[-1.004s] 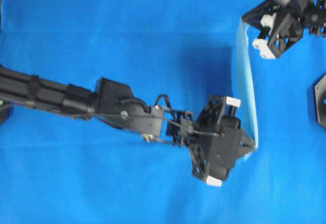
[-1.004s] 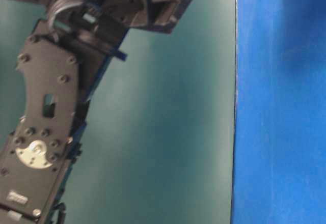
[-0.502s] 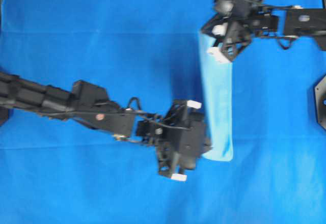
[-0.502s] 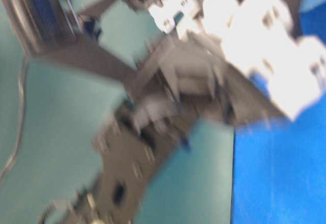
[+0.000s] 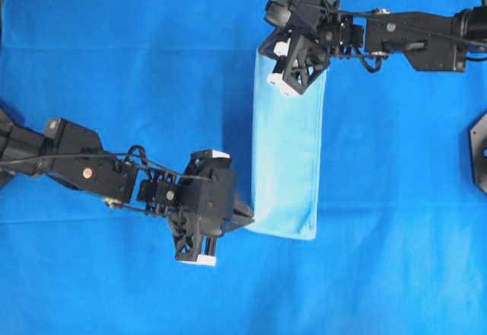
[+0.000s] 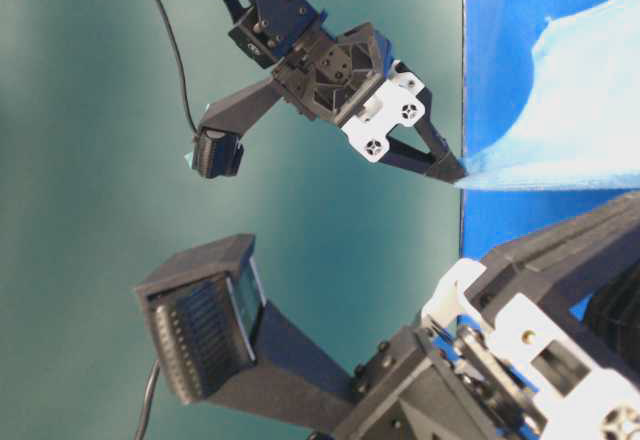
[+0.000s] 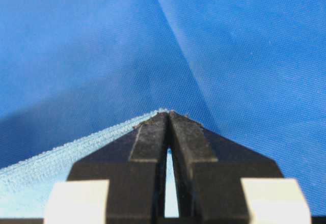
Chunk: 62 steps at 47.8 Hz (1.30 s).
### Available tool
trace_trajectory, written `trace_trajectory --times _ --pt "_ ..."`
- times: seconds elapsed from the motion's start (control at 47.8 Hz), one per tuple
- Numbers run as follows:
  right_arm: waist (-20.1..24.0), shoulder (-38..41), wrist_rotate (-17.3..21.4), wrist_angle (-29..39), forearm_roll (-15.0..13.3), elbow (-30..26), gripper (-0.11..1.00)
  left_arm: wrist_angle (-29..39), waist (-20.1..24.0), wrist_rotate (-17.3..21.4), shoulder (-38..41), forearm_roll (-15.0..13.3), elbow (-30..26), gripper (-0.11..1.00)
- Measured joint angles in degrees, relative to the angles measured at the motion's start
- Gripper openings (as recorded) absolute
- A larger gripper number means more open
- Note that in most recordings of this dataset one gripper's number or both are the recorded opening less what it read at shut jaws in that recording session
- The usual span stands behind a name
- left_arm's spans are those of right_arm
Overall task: Fold the light blue towel.
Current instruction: 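Lay the strip vertically on the table and open both grippers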
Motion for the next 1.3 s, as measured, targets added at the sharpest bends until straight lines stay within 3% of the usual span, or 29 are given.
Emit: trace_trajectory --times 0.335,0.397,0.523,0.627,0.941,1.129,1.297 --pt "0.79 0.00 -1.23 -2.11 -0.79 0.00 0.05 -0.26 -0.26 0.00 0.70 0.00 -1.76 0.06" --pt "0.88 0.00 -1.67 -2.64 -1.32 0.00 0.17 -0.26 -0.35 -0.18 0.97 0.00 -2.20 0.19" --pt "0.44 0.00 -1.67 -3.52 -2.64 0.00 0.48 -0.26 -0.97 0.00 1.05 0.09 -2.81 0.58" --pt "0.79 0.09 -1.76 -3.69 -3.16 0.00 0.57 -0.18 -1.14 0.18 1.14 0.09 -2.81 0.82" --pt "2.64 -3.08 -1.67 -3.34 -3.34 0.97 0.54 7.38 -0.97 0.18 -3.34 0.09 -2.81 0.76" --pt "6.94 -10.99 -1.41 -2.29 -3.43 5.45 0.54 13.89 -0.97 0.09 -11.25 0.09 -0.18 0.75" --pt "11.51 -19.86 -0.70 -1.67 -3.34 11.07 0.54 14.24 -0.79 0.09 -20.13 0.09 4.04 0.74"
